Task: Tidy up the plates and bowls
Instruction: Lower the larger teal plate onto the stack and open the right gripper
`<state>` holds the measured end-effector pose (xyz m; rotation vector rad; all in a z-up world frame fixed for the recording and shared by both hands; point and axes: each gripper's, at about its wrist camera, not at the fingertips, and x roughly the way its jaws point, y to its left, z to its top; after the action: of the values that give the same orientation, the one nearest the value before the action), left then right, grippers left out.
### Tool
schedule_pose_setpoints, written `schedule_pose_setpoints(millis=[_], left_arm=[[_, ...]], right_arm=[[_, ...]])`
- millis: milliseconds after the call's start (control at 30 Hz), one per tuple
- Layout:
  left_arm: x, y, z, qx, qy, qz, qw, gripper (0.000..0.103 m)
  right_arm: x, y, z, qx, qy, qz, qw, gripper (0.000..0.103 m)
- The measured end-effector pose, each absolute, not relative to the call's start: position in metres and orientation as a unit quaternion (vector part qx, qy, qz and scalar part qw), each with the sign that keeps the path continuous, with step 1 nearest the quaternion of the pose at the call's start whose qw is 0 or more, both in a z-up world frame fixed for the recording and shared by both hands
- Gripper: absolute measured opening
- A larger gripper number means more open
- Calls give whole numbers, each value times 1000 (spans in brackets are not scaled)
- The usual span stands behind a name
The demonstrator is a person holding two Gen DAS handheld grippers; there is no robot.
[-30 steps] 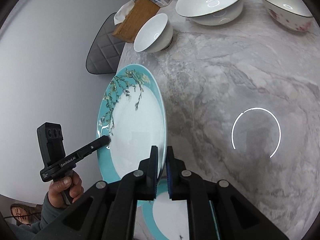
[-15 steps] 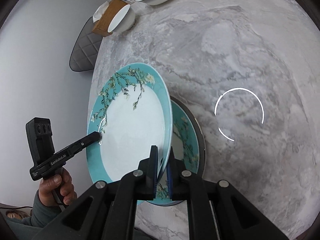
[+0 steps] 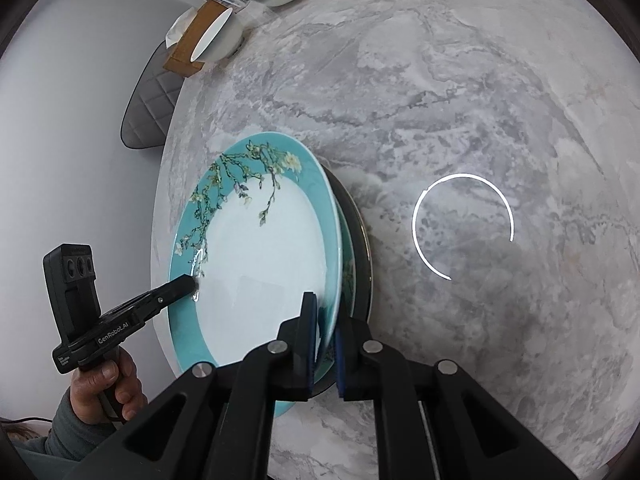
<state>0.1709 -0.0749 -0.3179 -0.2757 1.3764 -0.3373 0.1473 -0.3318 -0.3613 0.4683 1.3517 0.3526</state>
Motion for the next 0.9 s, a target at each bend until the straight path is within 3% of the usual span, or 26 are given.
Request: schedule_pose_setpoints(millis=[533,600,667,767,800,833,900], left_arm=[[172,-74,-323,-142,630,-161,746,11],[172,-75,-323,-141,631,-162,745,12],[171,-74,-322,-142,629,-163,746,14],[170,-71,-321,-150,624,-169,748,21],[169,-70,-320,-148,622,-168,750,30],[169,-67,-318,-146,622,-163,752,51],[167,-62,-315,-153,615,-160,757,58]], right_arm=[[152,-306,-348,136,619,129,763,16],[154,-298,-348,116,622,112,766,28],[154,-294,-344,101,619,105,772,34],[156,-293,-339,99,613,102,777,38],[156,-292,-338,99,614,101,777,38],[156,-293,-338,102,613,99,777,38],[155,-295,-338,108,611,94,778,45]])
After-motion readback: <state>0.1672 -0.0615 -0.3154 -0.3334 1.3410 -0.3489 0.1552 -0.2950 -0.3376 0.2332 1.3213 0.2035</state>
